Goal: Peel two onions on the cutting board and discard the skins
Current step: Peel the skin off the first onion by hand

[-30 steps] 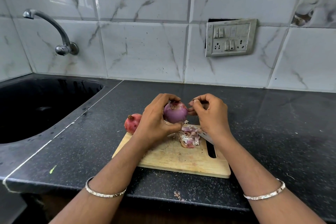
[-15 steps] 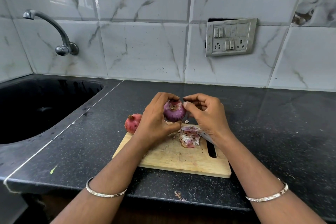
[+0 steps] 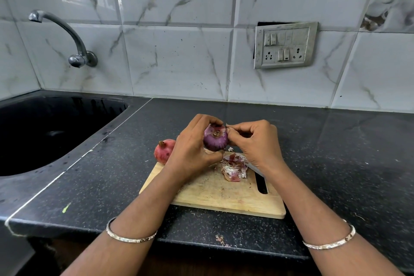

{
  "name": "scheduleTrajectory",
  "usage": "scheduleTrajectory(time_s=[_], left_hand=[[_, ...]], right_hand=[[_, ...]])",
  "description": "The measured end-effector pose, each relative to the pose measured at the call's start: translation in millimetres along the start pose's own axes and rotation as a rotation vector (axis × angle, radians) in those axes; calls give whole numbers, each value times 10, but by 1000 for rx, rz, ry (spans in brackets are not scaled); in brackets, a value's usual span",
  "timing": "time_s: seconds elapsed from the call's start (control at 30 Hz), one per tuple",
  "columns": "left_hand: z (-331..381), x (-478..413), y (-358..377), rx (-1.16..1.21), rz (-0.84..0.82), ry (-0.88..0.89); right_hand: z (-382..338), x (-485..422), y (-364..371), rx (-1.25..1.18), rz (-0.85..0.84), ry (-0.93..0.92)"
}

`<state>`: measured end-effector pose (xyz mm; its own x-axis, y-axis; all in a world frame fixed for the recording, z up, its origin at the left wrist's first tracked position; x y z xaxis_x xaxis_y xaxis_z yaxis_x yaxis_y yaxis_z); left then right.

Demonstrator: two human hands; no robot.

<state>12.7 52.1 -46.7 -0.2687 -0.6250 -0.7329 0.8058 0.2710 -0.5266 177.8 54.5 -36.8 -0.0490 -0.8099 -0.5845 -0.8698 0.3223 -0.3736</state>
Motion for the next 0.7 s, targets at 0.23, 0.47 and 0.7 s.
scheduleTrajectory(time_s=[0.23,0.47,0.7], left_hand=[[-21,2,17,13,0,-7],[-32,0,32,29,10,-26],[-27,-13,54,22,1,-13]], right_hand=[[-38,-9,-15,106,50,-63],[28,-22,-28,152,105,-43],[257,-57,-87,133,139,124]])
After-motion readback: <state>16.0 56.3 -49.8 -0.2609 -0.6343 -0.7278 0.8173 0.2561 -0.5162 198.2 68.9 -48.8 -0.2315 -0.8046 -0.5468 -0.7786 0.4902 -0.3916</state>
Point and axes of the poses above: each hand's wrist, its own x-axis away from the middle knuckle, its own y-axis out of the palm, z = x × y, the point moved 7 cm from there along -x, towards the middle knuckle
